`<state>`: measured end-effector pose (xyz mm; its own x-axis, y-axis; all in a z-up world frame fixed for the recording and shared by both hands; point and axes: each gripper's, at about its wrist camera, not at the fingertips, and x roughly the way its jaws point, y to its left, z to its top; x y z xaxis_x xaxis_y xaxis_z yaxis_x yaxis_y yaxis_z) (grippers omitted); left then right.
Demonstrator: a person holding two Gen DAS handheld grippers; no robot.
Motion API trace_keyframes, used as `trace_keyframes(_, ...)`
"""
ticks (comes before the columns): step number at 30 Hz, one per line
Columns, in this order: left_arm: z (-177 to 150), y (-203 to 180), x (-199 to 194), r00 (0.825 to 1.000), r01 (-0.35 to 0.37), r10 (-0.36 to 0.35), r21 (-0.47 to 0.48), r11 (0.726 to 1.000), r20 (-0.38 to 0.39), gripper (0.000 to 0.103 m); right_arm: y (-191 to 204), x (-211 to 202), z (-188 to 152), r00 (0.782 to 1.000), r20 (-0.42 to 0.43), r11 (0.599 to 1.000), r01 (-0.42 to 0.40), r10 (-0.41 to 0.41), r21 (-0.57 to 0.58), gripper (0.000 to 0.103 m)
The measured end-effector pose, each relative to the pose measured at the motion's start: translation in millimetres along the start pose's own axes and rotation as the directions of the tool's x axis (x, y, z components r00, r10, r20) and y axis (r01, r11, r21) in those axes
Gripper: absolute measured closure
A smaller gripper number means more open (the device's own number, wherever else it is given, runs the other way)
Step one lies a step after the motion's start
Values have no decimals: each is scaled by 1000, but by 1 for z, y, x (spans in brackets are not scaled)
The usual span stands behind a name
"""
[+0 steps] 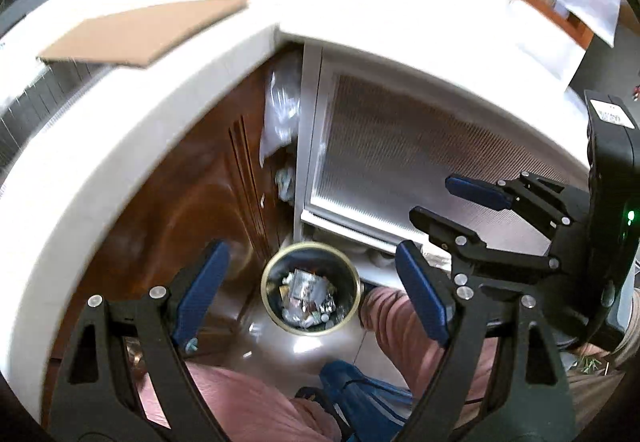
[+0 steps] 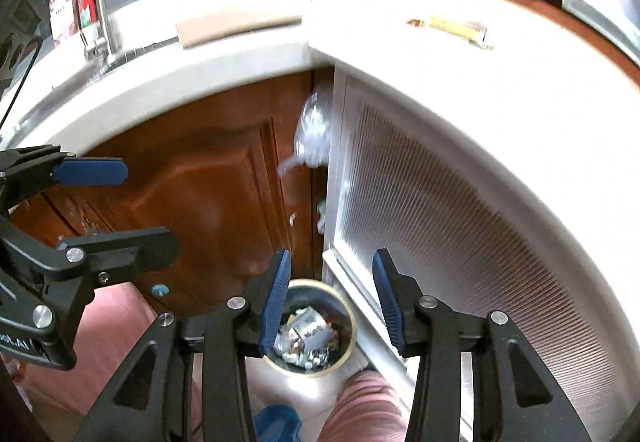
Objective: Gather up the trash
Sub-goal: 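Raise both tools back up to the cabinet top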
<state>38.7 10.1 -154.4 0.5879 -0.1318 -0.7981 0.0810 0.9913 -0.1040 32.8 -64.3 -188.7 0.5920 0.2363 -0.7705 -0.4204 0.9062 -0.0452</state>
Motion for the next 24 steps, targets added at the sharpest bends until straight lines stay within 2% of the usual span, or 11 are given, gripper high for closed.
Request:
trace_keyframes(8, 42, 5, -58, 995, 8, -9, 3, 1000, 103, 20, -15, -48, 56, 995, 85, 998, -54, 51, 40, 54)
trace_keyframes(12, 75, 6, -82, 988, -2, -2, 23, 1000, 152, 20, -22, -71, 93, 991, 124, 999, -42, 41, 8, 53)
trace_keyframes(15, 101, 6, -93, 982, -12, 2, 55, 998, 187, 20, -35, -84, 127, 988, 147, 999, -40, 41, -8, 47)
trace_keyframes(18, 134, 4, -97, 977, -36, 16, 87, 996, 211, 20, -55, -85, 162, 986, 160, 999, -47, 48, -7, 41)
trace_keyframes(24, 206, 1, -78, 973, -59, 30, 122, 991, 230, 20, -113, -56, 236, 987, 162, 1000, -9, 6, 22, 38)
